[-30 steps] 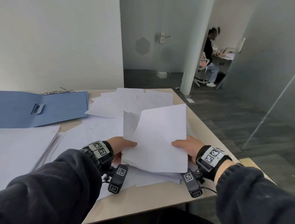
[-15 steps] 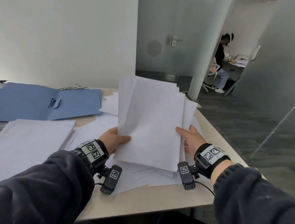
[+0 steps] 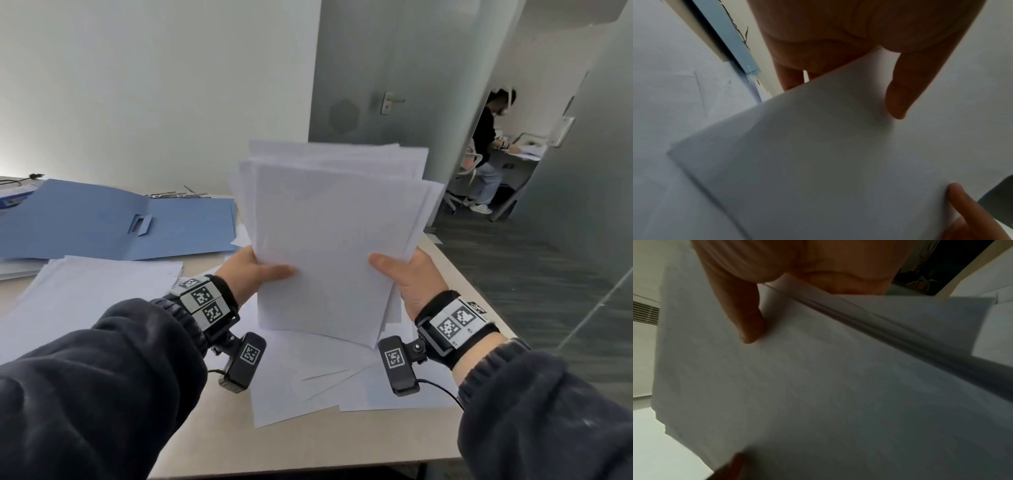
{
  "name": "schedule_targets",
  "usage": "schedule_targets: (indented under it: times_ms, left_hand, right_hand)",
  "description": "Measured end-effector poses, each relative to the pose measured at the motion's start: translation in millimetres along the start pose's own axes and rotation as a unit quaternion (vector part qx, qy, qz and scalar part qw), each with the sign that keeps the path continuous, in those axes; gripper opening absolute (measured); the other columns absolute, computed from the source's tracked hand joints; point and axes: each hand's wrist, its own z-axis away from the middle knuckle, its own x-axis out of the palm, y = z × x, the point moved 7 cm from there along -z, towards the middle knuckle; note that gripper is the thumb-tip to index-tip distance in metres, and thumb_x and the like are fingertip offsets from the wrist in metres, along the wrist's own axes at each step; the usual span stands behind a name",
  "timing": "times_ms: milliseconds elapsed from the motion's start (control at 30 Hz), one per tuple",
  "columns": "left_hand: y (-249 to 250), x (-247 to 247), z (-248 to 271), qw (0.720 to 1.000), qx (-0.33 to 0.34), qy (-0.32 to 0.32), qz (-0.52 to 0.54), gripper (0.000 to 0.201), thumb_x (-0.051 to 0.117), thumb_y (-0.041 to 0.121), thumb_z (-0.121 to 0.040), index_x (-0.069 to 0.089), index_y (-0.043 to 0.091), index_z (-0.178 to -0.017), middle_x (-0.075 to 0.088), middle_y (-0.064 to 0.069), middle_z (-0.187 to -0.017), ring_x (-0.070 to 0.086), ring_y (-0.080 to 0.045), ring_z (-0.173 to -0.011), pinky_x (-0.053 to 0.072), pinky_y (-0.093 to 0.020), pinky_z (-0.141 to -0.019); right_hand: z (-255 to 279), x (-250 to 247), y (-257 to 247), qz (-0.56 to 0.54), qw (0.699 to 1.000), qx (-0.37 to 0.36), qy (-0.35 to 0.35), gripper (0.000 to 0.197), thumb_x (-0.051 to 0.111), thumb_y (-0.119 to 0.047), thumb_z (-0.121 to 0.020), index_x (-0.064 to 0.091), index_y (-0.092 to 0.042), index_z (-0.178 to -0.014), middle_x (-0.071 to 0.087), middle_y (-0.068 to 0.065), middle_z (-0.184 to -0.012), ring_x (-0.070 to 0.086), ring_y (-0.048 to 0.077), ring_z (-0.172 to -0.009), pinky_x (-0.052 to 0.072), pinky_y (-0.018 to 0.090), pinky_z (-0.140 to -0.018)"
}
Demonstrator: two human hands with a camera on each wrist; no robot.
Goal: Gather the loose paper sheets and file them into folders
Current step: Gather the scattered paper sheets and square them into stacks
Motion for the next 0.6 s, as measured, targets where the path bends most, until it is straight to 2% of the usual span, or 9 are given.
schedule_targets:
  times_ms: [100,200,333,400,500,600]
  left_hand:
    - [7,-1,3,0.999,0.029,0.029,0.024,0.056,0.083,0.021,-0.067,0.066,0.013,-0.119,0.075,-0.004,-0.111,0.071,-0.023,-0.103,0.054,-0.039,-0.091]
    - [18,5,1,0.995,0.06,0.066,0.034,0.052,0.086,0.021,-0.07,0.068,0.013,-0.118,0.075,-0.003,-0.109,0.072,-0.022,-0.101,0.054,-0.041,-0.094]
    - [32,16,-1,0.992,0.089,0.074,0.045,0.056,0.083,0.022,-0.077,0.059,0.018,-0.127,0.073,0.001,-0.114,0.071,-0.018,-0.103,0.056,-0.037,-0.089]
    - [31,14,0,0.99,0.099,0.091,0.037,0.061,0.083,0.021,-0.077,0.053,0.024,-0.13,0.072,0.003,-0.116,0.071,-0.016,-0.103,0.056,-0.038,-0.089]
    - [29,10,0,0.989,0.109,0.104,0.01,0.067,0.081,0.025,-0.075,0.049,0.029,-0.134,0.071,0.004,-0.116,0.07,-0.017,-0.104,0.055,-0.045,-0.093]
    - [33,15,1,0.987,0.128,0.093,-0.038,0.064,0.076,0.025,-0.078,0.047,0.031,-0.135,0.067,0.011,-0.122,0.066,-0.009,-0.111,0.053,-0.041,-0.097]
  right_hand:
    - [1,7,-2,-0.004,1.0,-0.009,-0.005,0.037,0.076,-0.008,-0.086,0.066,-0.013,-0.121,0.075,0.006,-0.113,0.072,0.025,-0.105,0.055,0.04,-0.089]
    - [-1,11,-5,-0.019,1.0,-0.017,0.004,0.035,0.075,-0.007,-0.086,0.067,-0.013,-0.12,0.076,0.005,-0.112,0.072,0.024,-0.104,0.055,0.038,-0.087]
    - [-4,10,-8,-0.029,0.999,-0.035,0.007,0.043,0.075,-0.007,-0.085,0.063,-0.013,-0.126,0.074,0.006,-0.117,0.07,0.025,-0.109,0.056,0.038,-0.091]
    - [-3,4,-5,-0.027,0.999,-0.036,0.009,0.044,0.075,-0.008,-0.085,0.062,-0.014,-0.127,0.074,0.005,-0.117,0.07,0.024,-0.109,0.056,0.036,-0.089]
    - [-1,-4,4,-0.024,0.999,-0.024,0.014,0.039,0.075,-0.007,-0.087,0.064,-0.011,-0.124,0.075,0.007,-0.114,0.071,0.026,-0.107,0.056,0.042,-0.092]
    - [0,-3,8,-0.017,0.999,-0.024,0.019,0.036,0.075,-0.004,-0.086,0.066,-0.011,-0.121,0.075,0.008,-0.112,0.072,0.027,-0.105,0.056,0.045,-0.094]
